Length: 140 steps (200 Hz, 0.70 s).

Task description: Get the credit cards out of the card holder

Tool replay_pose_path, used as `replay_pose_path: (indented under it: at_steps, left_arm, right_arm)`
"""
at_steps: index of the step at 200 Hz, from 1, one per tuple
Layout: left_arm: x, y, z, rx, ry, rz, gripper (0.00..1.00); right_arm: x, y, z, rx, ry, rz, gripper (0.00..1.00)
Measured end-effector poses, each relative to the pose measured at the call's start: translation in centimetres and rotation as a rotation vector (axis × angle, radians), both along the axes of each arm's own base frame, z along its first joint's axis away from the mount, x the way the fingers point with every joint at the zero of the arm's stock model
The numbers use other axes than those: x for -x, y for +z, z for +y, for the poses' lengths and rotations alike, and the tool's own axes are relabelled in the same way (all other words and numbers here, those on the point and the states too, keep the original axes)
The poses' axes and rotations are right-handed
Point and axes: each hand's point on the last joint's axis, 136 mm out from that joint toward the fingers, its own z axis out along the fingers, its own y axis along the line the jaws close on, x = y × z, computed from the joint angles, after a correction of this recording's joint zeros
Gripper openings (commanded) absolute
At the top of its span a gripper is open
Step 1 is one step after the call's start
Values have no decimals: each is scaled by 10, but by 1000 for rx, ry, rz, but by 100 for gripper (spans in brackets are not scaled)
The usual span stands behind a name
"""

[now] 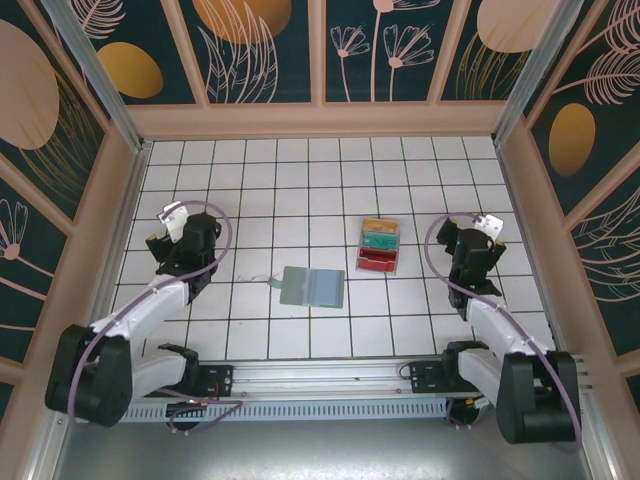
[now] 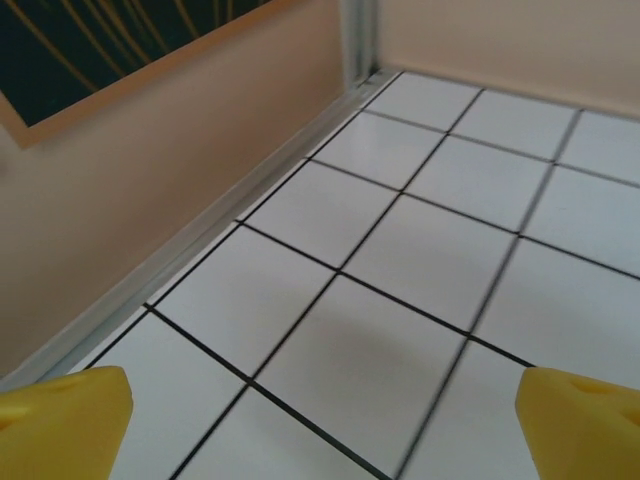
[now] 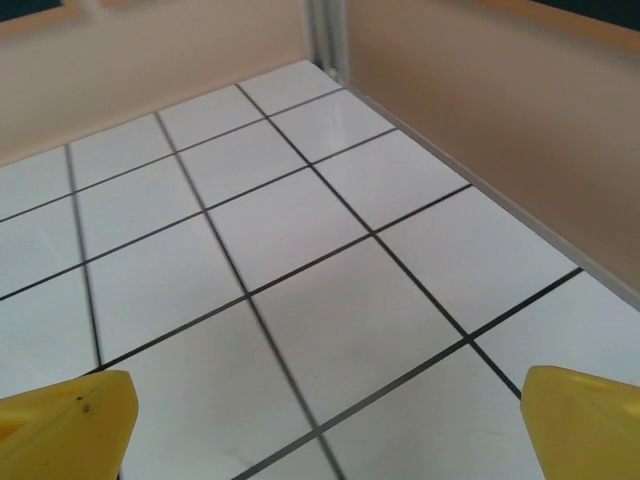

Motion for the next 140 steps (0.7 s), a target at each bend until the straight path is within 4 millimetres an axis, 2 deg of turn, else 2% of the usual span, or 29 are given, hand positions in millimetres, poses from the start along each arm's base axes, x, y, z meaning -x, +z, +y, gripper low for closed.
replay_pose_path:
  at_steps: [26, 63, 105, 140]
  left_arm:
    - [-11, -23, 14, -7, -1, 24, 99]
    - [-25, -49, 27, -18, -25, 32, 99]
    - [-46, -35, 21, -13, -129, -107, 99]
    - [-47, -30, 5, -4, -260, -185, 99]
  right_arm:
    - [-12, -8, -15, -14, -42, -24, 99]
    - [-34, -23, -11, -2, 2, -50, 99]
    - [-46, -34, 6, 30, 113, -73, 99]
    - [-53, -25, 28, 52, 247, -134, 99]
